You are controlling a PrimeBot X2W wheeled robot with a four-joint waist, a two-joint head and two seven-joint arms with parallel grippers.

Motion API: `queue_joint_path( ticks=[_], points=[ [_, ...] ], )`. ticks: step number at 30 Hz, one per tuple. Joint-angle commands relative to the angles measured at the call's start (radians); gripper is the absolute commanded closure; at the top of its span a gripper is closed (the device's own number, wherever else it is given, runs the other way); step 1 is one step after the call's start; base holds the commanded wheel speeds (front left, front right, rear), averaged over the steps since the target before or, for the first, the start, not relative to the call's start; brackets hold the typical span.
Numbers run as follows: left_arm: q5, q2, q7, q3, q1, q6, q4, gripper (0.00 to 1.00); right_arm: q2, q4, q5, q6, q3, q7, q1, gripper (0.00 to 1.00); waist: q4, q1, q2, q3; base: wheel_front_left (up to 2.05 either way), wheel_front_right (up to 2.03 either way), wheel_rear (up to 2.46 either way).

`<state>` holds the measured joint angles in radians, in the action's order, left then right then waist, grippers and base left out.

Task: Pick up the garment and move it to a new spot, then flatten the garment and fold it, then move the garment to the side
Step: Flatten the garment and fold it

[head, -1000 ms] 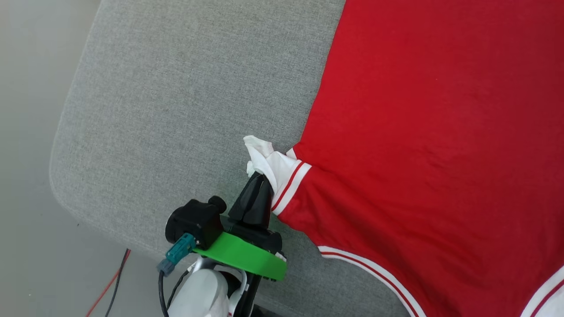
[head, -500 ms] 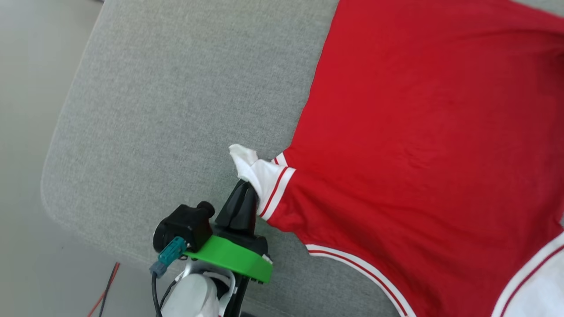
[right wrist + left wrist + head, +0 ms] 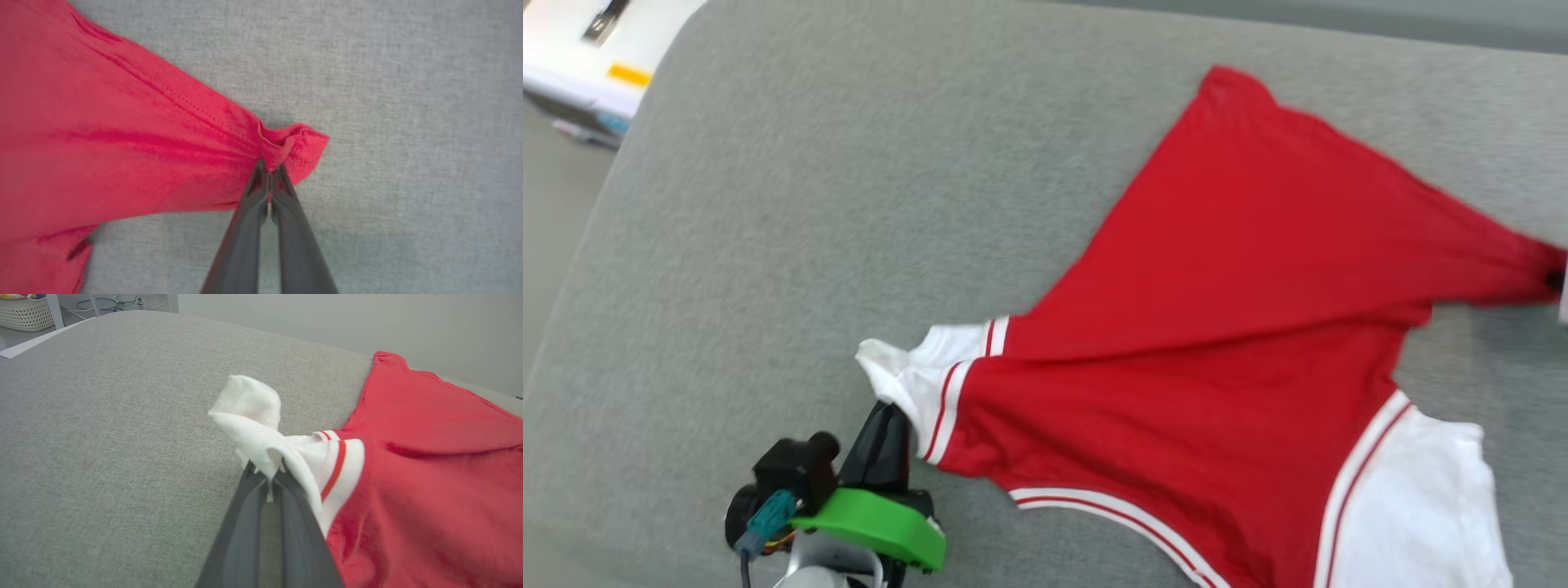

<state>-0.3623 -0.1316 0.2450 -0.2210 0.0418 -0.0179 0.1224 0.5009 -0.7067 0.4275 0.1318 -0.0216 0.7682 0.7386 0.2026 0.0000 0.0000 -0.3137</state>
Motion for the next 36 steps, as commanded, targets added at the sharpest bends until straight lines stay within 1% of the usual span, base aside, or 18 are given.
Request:
queue_joint_path(
  ticks=[1,4,6,9,13,15,18,21,22,23,24,27,29,32,34,36],
  points=[
    [-0.012,-0.014,-0.006,0.012,-0.018,0.012,-0.001,1.00,0.013,0.046,0.024,-0.001,0.028,-0.009,-0.080,1.00,-0.122,0.0000,0.0000,0.115,0.00,0.00,0.00],
    [-0.022,-0.030,-0.017,0.030,-0.047,0.023,-0.006,1.00,0.000,0.161,0.052,-0.001,0.095,-0.015,-0.228,1.00,-0.159,0.0000,0.0000,0.144,0.00,0.00,0.00],
    [-0.032,-0.040,-0.026,0.042,-0.068,0.028,-0.011,1.00,-0.031,0.248,0.068,-0.001,0.163,-0.014,-0.345,1.00,-0.184,0.0000,0.0000,0.161,0.00,0.00,0.00],
    [-0.039,-0.049,-0.041,0.046,-0.087,0.032,-0.017,1.00,-0.089,0.357,0.070,-0.001,0.258,-0.012,-0.500,1.00,-0.204,0.0000,0.0000,0.177,0.00,0.00,0.00],
    [-0.047,-0.059,-0.058,0.046,-0.104,0.032,-0.018,1.00,-0.204,0.510,0.046,-0.001,0.372,0.015,-0.691,1.00,-0.220,0.0000,0.0000,0.188,0.00,0.00,0.00],
    [-0.052,-0.062,-0.064,0.045,-0.108,0.030,-0.014,1.00,-0.278,0.578,0.036,-0.001,0.425,0.034,-0.776,1.00,-0.224,0.0000,0.0000,0.190,0.00,0.00,0.00],
    [-0.055,-0.064,-0.068,0.040,-0.110,0.027,-0.006,1.00,-0.381,0.638,0.019,-0.001,0.492,0.049,-0.866,1.00,-0.224,0.0000,0.0000,0.192,0.00,0.00,0.00],
    [-0.055,-0.065,-0.071,0.033,-0.108,0.025,-0.002,1.00,-0.429,0.655,0.020,-0.001,0.516,0.045,-0.919,1.00,-0.222,0.0000,0.0000,0.189,0.00,0.00,0.00],
    [-0.055,-0.065,-0.072,0.031,-0.106,0.024,0.000,1.00,-0.439,0.658,0.032,-0.001,0.521,0.036,-0.927,0.66,-0.222,0.0000,0.0000,0.188,0.00,0.00,0.00],
    [-0.055,-0.065,-0.073,0.028,-0.104,0.023,0.002,1.00,-0.443,0.654,0.039,-0.001,0.524,0.027,-0.930,0.53,-0.222,0.0000,0.0000,0.186,0.00,0.00,0.00],
    [-0.055,-0.064,-0.073,0.025,-0.102,0.022,0.004,1.00,-0.447,0.649,0.042,-0.001,0.521,0.013,-0.933,0.00,-0.221,0.0000,0.0000,0.185,0.00,0.00,0.00],
    [-0.054,-0.064,-0.074,0.018,-0.094,0.021,0.008,1.00,-0.450,0.643,0.055,-0.001,0.516,-0.072,-0.915,0.00,-0.218,0.0000,0.0000,0.180,0.00,0.00,0.00],
    [-0.054,-0.062,-0.073,0.015,-0.088,0.021,0.009,1.00,-0.450,0.647,0.056,-0.001,0.507,-0.148,-0.894,0.00,-0.214,0.0000,0.0000,0.176,0.00,0.00,0.00],
    [-0.052,-0.059,-0.070,0.010,-0.080,0.023,0.007,1.00,-0.449,0.664,0.053,-0.001,0.477,-0.291,-0.834,0.00,-0.210,0.0000,0.0000,0.167,0.00,0.00,0.00],
    [-0.051,-0.056,-0.069,0.004,-0.071,0.022,0.004,1.00,-0.440,0.673,0.051,-0.001,0.445,-0.386,-0.789,0.00,-0.201,0.0000,0.0000,0.159,0.00,0.00,0.00],
    [-0.050,-0.052,-0.065,0.000,-0.060,0.022,0.001,1.00,-0.409,0.667,0.052,-0.001,0.407,-0.469,-0.747,0.00,-0.192,0.0000,0.0000,0.150,0.00,0.00,0.00]
  ],
)
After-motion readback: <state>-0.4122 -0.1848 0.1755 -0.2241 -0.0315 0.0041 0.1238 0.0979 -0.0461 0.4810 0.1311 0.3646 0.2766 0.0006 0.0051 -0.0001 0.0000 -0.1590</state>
